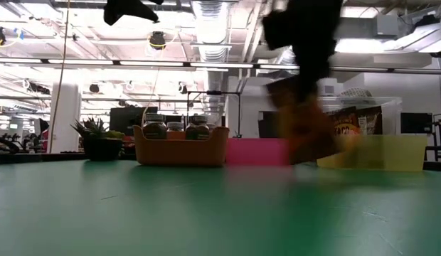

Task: Sort spices by type
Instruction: Put the orange seasoning pack into the yellow bin

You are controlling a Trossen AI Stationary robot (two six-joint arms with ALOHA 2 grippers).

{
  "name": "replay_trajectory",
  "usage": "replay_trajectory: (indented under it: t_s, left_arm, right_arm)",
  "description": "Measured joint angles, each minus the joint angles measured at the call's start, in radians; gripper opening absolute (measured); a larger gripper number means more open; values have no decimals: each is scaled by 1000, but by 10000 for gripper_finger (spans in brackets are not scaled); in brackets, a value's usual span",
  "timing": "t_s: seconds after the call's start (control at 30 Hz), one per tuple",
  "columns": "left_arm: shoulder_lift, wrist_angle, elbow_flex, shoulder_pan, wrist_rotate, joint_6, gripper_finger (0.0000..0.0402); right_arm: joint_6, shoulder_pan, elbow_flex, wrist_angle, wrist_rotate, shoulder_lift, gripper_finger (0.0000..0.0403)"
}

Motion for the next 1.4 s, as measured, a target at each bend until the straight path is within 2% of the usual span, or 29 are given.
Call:
replay_trajectory:
  t_s: [0.1,0.4,0.53,0.67,0.83,1.1,1.4]
  left_arm:
    - [4,1,0,0,0,4,171]
    - [24,23,0,0,-13,10,171]
    - [32,41,1,0,-17,35,171]
    - [40,41,1,0,-17,69,171]
    - [40,41,1,1,-18,101,171]
    - [40,37,1,1,-18,101,171]
    - [40,37,1,1,-18,122,171]
  right_arm:
    - [154,34,-20,-162,2,-87,15]
    - [693,151,-242,-398,79,-411,16]
    - [857,173,-292,-496,90,-544,17]
    - [968,177,-294,-610,147,-661,17]
    - [1013,135,-294,-763,195,-774,18]
    - [987,30,-268,-764,360,-903,18]
    - [933,-109,-261,-762,604,-902,18]
